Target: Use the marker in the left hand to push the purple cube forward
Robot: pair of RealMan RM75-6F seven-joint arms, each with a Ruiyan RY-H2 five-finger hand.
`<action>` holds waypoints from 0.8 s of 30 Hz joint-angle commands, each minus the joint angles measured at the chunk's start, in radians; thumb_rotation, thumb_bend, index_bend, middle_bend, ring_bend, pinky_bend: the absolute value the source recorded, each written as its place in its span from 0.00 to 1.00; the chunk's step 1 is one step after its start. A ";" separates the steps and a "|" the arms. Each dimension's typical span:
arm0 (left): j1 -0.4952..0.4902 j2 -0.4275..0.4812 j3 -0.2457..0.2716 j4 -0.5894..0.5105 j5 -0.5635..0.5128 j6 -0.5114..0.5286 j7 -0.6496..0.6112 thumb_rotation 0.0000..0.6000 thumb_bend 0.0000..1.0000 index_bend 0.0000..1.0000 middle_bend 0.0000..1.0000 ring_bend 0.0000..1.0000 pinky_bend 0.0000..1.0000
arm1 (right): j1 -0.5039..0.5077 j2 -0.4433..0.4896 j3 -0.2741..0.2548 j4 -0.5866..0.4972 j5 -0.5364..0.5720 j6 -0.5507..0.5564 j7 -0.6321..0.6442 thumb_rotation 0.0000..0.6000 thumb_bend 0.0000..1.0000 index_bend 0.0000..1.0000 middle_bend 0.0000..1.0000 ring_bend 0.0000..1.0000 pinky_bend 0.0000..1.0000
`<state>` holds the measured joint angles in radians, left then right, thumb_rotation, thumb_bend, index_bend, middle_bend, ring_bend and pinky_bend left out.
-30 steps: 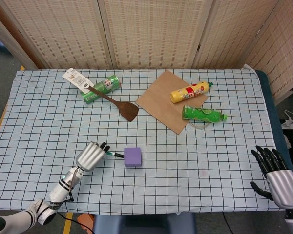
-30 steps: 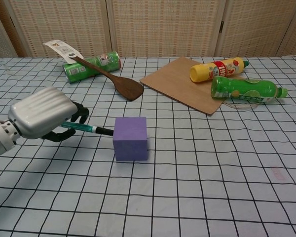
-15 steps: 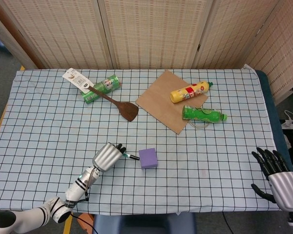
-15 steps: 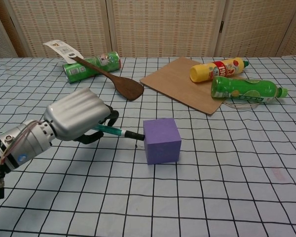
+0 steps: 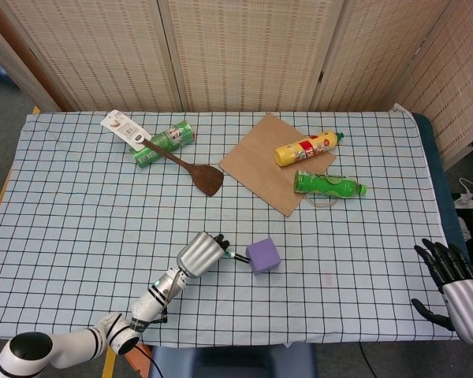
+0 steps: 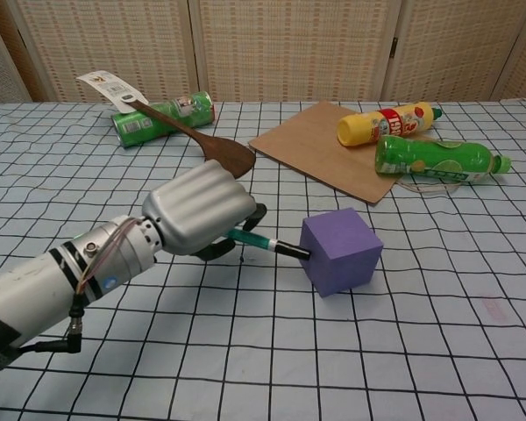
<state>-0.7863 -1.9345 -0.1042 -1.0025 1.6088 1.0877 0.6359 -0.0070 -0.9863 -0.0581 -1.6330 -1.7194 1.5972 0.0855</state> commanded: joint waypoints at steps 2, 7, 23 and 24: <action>-0.021 -0.020 -0.011 0.006 -0.002 -0.009 0.013 1.00 0.68 0.78 0.74 0.83 1.00 | -0.001 0.002 0.001 0.002 0.005 -0.001 0.005 1.00 0.13 0.00 0.00 0.00 0.00; -0.039 -0.041 -0.006 0.031 0.000 -0.020 0.016 1.00 0.68 0.78 0.74 0.83 1.00 | -0.002 0.003 0.003 0.000 0.009 -0.002 0.002 1.00 0.13 0.00 0.00 0.00 0.00; 0.251 0.271 0.174 -0.099 0.040 0.283 -0.088 1.00 0.68 0.77 0.74 0.83 1.00 | 0.010 -0.016 0.012 -0.013 0.019 -0.032 -0.051 1.00 0.13 0.00 0.00 0.00 0.00; 0.280 0.287 0.196 -0.081 0.035 0.286 -0.105 1.00 0.67 0.76 0.73 0.83 1.00 | 0.012 -0.018 0.012 -0.015 0.019 -0.036 -0.058 1.00 0.13 0.00 0.00 0.00 0.00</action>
<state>-0.5706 -1.6867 0.0397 -1.0883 1.6451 1.3326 0.5733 0.0031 -1.0018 -0.0471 -1.6462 -1.7017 1.5646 0.0316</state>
